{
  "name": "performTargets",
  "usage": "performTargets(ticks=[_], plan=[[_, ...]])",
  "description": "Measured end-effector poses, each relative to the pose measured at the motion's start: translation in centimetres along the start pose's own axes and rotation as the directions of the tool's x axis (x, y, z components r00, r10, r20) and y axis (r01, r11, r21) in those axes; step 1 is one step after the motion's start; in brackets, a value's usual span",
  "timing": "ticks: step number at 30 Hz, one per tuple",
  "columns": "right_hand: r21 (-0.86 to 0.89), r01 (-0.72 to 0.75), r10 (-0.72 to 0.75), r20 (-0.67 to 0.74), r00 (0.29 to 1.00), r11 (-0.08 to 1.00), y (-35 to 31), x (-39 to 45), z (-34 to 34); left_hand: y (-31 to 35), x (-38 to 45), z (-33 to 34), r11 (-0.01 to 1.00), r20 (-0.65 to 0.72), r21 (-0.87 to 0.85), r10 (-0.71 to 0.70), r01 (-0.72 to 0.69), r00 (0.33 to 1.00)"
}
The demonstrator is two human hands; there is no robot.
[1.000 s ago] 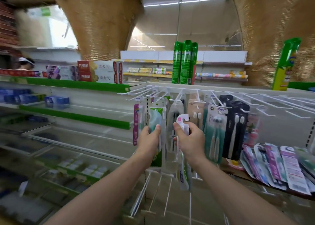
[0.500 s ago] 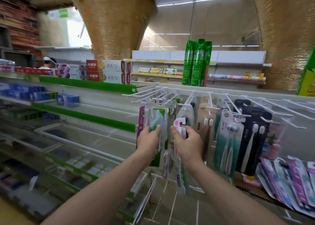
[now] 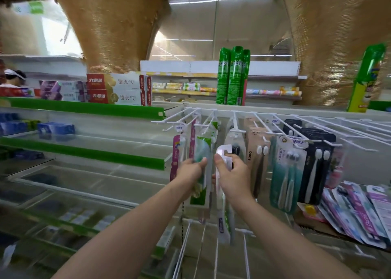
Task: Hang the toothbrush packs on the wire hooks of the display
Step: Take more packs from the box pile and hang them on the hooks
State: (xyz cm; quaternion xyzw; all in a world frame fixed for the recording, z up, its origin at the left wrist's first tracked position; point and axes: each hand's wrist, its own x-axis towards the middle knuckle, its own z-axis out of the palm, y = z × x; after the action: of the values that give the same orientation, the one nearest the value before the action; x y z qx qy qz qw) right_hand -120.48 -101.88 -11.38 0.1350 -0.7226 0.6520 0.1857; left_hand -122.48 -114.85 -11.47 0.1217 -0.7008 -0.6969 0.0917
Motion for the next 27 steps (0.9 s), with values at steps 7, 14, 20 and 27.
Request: performTargets(ticks=[7, 14, 20, 27], plan=[[-0.088, -0.117, 0.110, -0.083, 0.990, 0.989, -1.0, -1.6, 3.9, -1.6, 0.7, -5.0, 0.927, -0.088, 0.354, 0.167, -0.126, 0.982], [-0.115, -0.143, 0.124, -0.160, 0.979, 0.983, -1.2, -3.9, 8.0, 1.2, 0.7, -9.0, 0.713, 0.099, 0.534, 0.481, -0.454, 0.871], [-0.198, -0.173, 0.144, -0.151, 0.978, 0.965, -2.5, -3.7, 9.4, 1.7, 2.2, -9.3, 0.718, 0.201, 0.529, 0.413, -0.453, 0.888], [-0.145, -0.170, 0.176, 0.034, 0.984, 0.975, -2.6, -1.7, 11.9, 1.6, 3.3, -11.1, 0.803, 0.150, 0.452, 0.361, -0.388, 0.921]])
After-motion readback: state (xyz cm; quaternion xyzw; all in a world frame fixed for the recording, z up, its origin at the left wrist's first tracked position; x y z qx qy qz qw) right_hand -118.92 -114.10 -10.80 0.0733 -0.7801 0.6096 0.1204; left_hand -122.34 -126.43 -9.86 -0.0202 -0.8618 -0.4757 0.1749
